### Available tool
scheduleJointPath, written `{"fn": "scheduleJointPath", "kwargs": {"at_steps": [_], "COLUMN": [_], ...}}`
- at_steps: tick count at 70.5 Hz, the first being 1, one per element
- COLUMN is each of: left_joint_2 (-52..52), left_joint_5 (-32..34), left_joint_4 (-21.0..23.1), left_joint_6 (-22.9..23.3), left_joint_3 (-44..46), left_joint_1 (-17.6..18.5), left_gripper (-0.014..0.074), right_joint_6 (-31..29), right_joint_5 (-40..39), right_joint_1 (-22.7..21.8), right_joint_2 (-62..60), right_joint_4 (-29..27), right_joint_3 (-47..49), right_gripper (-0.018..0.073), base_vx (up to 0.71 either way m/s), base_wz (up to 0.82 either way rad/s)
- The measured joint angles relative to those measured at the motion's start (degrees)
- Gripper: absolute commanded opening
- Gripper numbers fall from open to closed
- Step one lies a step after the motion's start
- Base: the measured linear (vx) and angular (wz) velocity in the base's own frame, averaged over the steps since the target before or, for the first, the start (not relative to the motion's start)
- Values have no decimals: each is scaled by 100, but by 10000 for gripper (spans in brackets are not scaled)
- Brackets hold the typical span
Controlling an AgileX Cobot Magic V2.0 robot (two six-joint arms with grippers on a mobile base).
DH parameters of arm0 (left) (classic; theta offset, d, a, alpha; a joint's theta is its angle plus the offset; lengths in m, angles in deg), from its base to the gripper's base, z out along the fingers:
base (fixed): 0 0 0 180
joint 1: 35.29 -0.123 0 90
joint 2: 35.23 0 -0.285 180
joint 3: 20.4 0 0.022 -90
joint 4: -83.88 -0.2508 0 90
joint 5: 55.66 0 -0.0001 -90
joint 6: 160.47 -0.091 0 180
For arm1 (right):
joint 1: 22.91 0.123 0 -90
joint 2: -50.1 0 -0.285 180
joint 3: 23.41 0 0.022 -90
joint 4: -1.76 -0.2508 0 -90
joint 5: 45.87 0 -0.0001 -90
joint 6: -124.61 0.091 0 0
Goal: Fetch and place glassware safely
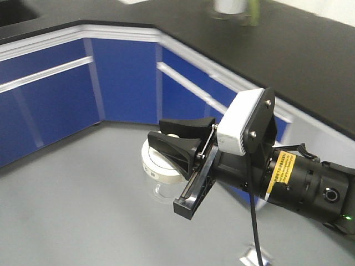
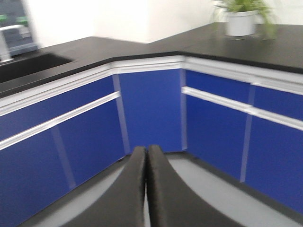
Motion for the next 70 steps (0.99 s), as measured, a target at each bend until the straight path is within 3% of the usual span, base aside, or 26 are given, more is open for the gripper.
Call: {"fn": "scheduleJointPath", "kwargs": {"at_steps": [70], "left_joint_2": [0], "left_joint_5": [0], "left_joint_4": [0], "left_joint_6": [0], "left_joint_3": [0], "left_joint_1": [0], "left_gripper": [-7], "right_joint_6": [0], "right_joint_5": [19], "right_joint_1": [0], "right_joint_2": [0], "right_joint_4": [0], "right_joint_3": [0], "right_gripper": [-3], "base_vx": [18], "base_wz": [-64]}}
